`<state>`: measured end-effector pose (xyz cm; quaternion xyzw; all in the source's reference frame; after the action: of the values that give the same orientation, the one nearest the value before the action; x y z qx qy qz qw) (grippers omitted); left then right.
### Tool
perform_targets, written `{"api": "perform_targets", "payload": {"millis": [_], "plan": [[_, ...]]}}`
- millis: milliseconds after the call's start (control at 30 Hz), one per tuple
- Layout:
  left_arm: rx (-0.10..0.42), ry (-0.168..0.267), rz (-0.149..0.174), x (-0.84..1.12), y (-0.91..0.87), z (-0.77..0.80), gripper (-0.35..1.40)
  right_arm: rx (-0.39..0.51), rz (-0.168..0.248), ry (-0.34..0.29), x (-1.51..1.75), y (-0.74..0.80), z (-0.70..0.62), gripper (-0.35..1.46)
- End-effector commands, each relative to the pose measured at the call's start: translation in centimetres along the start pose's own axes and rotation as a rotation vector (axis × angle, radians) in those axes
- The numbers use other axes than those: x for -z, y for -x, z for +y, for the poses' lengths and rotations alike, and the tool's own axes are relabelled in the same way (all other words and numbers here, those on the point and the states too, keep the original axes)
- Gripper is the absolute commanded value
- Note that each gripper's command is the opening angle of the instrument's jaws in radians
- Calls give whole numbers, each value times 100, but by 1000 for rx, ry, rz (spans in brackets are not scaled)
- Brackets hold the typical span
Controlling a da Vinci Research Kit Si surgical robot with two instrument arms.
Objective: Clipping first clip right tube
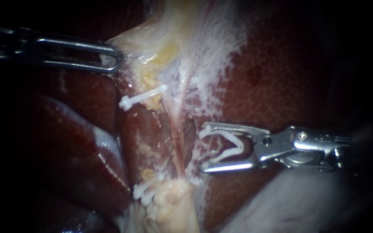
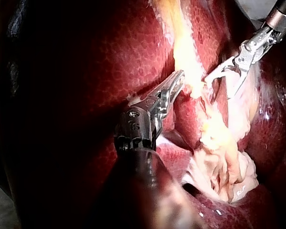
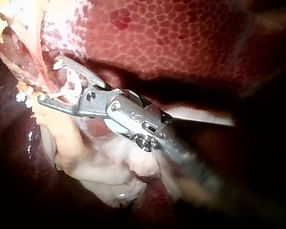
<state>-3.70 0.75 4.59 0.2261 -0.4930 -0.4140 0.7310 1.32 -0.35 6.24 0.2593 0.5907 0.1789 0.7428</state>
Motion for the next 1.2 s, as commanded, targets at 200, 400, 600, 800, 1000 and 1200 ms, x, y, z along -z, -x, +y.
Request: {"api": "perform_targets", "payload": {"millis": [200, 400, 600, 800, 1000, 1200], "plan": [[0, 2, 0, 0, 0, -2, -32, -18, -3, -9, -21, 4, 5, 60], [0, 3, -1, 0, 1, -5, -32, -29, -7, -21, -37, 14, 8, 60], [1, 3, -1, 0, 1, -5, -32, -49, -11, -35, -49, 18, 5, 60], [1, 3, -1, 0, 1, -5, -32, -89, -19, -69, -58, 13, -6, 58], [1, 3, -1, 0, 1, -5, -32, -124, -27, -97, -61, 10, -17, 55], [1, 3, -1, 0, 1, -5, -32, -147, -29, -100, -59, 11, -16, 49]]}}
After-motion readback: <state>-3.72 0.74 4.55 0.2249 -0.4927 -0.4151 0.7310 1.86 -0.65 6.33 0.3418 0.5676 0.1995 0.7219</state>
